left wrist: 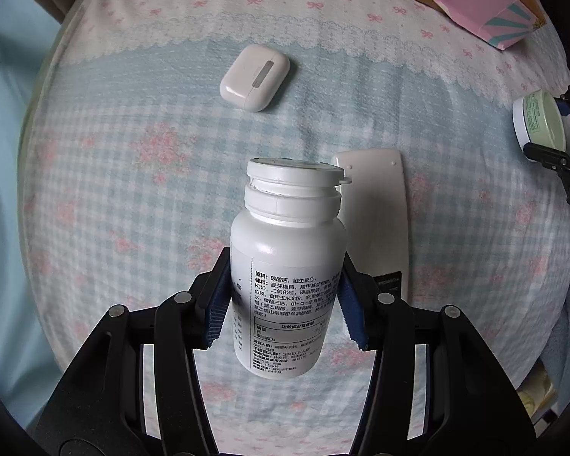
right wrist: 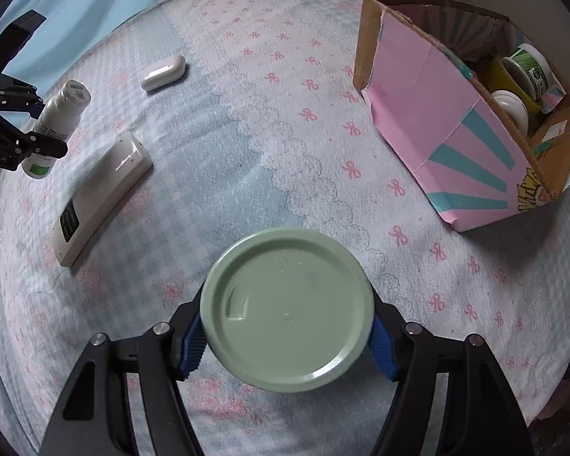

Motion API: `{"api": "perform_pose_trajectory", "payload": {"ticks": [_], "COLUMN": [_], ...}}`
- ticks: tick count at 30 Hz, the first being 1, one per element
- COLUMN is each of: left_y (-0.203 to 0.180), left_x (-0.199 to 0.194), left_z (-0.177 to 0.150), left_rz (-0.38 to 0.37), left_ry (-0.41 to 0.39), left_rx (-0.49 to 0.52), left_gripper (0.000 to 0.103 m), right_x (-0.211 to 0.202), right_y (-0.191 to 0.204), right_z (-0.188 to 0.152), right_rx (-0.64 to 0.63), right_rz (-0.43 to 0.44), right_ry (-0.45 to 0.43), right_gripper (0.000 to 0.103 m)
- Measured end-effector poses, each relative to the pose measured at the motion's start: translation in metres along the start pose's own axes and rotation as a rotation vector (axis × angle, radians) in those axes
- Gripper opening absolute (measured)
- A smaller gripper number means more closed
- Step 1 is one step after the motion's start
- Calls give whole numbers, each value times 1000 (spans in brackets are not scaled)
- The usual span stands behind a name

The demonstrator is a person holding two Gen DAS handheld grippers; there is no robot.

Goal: Organize rigid objects
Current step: 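Carry the pill bottle and pale green jar with both tools over the cardboard box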

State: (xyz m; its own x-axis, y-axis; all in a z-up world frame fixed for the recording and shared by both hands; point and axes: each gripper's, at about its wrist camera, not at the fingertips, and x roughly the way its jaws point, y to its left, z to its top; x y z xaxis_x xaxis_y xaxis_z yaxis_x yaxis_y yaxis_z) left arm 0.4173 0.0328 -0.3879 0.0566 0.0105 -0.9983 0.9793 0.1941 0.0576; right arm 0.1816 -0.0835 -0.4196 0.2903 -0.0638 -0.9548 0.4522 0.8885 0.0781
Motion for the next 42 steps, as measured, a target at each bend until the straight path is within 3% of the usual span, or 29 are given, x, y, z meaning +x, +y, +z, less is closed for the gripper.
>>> {"api": "perform_pose_trajectory", "payload": {"ticks": [6, 13, 18, 23, 30, 34, 42], "left_y": [-26, -81, -121, -156, -188, -197, -211], "left_x": [-58, -123, -152, -178, -192, -189, -153], "left_z": [-15, -14, 14, 62, 136, 171, 223], "left_rz": [-55, -131, -171, -173, -186, -215, -276], "left_ry": [-86, -181, -244, -308, -368, -397, -423], "left_rx": [-94, -143, -183, -201, -342, -473, -705], "left_gripper": [48, 48, 47, 48, 48, 48, 48], "right_x": [-52, -145, -191, -216, -220, -210, -167], "right_y": [-7, -32, -69, -120, -196, -232, -268], "right_z": [5, 21, 37, 55, 93, 122, 176], "right_rx": [-15, -44, -55, -50, -107, -158, -223], "right_rz": [41, 77, 77, 71, 95, 119, 165], "right_ry": [-57, -102, -137, -172, -167, -144, -77], "right_gripper": [66, 66, 66, 66, 66, 66, 66]}}
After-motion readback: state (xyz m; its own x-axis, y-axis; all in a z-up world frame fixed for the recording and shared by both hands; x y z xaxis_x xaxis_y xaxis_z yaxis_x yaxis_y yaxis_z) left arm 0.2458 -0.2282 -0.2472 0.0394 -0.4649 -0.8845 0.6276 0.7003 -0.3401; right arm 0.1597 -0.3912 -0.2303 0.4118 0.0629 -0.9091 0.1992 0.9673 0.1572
